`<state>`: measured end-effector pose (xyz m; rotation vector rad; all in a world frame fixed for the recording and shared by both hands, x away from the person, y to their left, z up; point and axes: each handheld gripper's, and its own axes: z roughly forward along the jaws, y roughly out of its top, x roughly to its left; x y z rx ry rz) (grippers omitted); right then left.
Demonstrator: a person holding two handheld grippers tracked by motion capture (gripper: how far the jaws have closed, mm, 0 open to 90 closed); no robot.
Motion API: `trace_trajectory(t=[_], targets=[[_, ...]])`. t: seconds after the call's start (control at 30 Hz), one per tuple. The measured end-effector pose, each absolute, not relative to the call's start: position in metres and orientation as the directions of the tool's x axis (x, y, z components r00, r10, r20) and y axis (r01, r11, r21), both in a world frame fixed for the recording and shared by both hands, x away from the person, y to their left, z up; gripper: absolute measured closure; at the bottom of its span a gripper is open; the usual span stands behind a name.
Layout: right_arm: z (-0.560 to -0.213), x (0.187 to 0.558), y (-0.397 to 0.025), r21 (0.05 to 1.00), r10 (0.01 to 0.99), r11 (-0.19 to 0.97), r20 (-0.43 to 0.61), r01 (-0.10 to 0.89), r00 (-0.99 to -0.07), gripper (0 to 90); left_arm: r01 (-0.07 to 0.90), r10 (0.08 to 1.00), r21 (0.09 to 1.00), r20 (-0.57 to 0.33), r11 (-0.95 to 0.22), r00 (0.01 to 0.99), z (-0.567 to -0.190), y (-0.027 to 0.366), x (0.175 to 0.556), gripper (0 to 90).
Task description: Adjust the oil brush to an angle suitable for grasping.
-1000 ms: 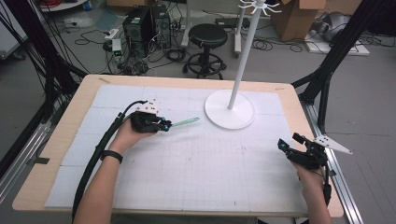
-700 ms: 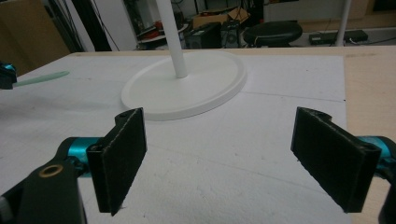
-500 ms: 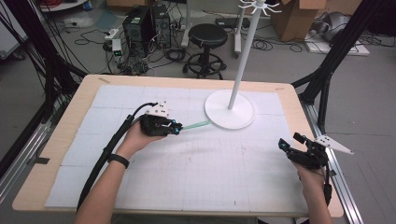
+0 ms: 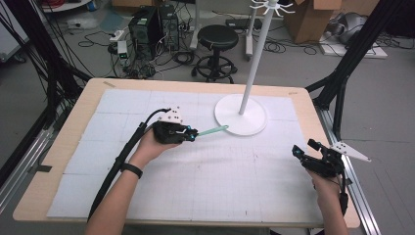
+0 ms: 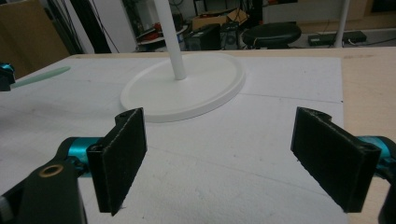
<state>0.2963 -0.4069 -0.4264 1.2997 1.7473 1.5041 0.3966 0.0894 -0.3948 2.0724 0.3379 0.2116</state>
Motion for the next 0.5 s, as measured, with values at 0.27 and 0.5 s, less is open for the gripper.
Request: trace_trajectory(t=[0.27,0.5], targets=[[-0.426,0.296,-0.407,0.939,0.879,-0.067,0.215,0.337,-0.426,17.4,0.149,0.311,0.863,0.010,-0.482,0.950,-0.396,0.077,0.394,82.4],[-0.426,0.296,-0.407,0.939,0.880,-0.063,0.212,0.339,-0.426,17.4,0.127,0.267,0.856,0.014,-0.501,0.964,-0.399,0.052,0.388,82.4]])
